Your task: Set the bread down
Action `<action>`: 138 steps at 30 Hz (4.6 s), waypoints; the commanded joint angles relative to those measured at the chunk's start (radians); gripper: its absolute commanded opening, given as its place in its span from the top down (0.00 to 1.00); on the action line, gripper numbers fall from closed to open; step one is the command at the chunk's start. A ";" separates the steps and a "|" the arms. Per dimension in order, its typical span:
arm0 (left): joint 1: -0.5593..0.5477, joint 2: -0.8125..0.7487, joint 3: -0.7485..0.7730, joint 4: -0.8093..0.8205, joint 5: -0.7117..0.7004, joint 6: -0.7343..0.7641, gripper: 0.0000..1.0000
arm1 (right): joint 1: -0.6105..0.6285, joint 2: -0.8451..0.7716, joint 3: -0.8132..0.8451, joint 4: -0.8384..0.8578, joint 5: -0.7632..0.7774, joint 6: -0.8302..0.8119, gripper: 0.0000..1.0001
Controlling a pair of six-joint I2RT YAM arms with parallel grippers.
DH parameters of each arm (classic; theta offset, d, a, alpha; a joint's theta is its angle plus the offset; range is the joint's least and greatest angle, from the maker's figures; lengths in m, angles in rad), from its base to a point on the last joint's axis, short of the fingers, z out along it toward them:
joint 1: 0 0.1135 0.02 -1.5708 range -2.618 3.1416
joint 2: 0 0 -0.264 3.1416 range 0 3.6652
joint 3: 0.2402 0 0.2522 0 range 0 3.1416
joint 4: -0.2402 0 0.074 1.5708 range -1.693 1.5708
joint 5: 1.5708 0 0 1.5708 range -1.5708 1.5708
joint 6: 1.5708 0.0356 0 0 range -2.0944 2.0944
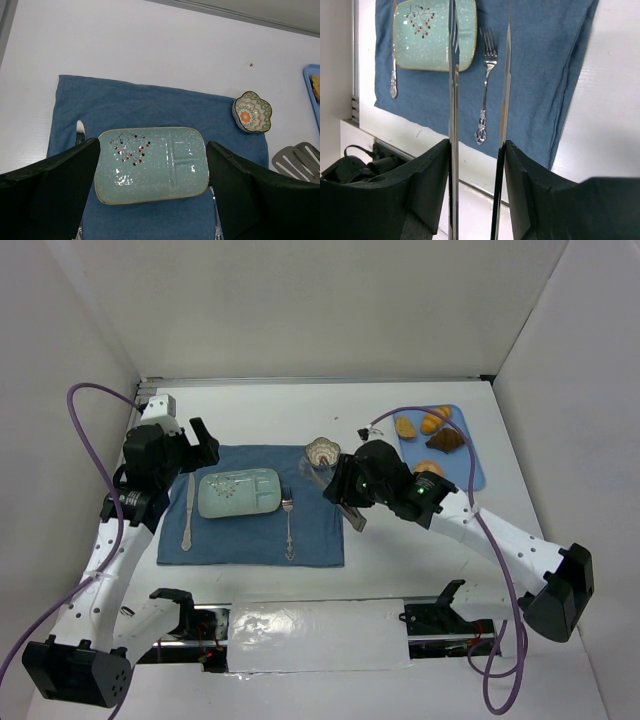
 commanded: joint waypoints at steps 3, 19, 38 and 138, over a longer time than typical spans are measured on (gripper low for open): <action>0.003 -0.001 0.036 0.036 0.013 0.027 0.00 | -0.036 -0.034 -0.011 0.046 0.022 -0.004 0.47; 0.003 -0.001 0.036 0.045 0.031 0.036 0.00 | -0.385 -0.068 -0.049 0.046 0.048 -0.014 0.44; 0.003 0.028 0.054 0.027 0.060 0.036 0.00 | -0.821 0.189 0.112 0.055 -0.134 -0.220 0.46; 0.003 -0.059 0.037 -0.031 -0.344 -0.082 0.00 | -0.109 0.215 0.155 0.325 -0.242 -0.017 0.95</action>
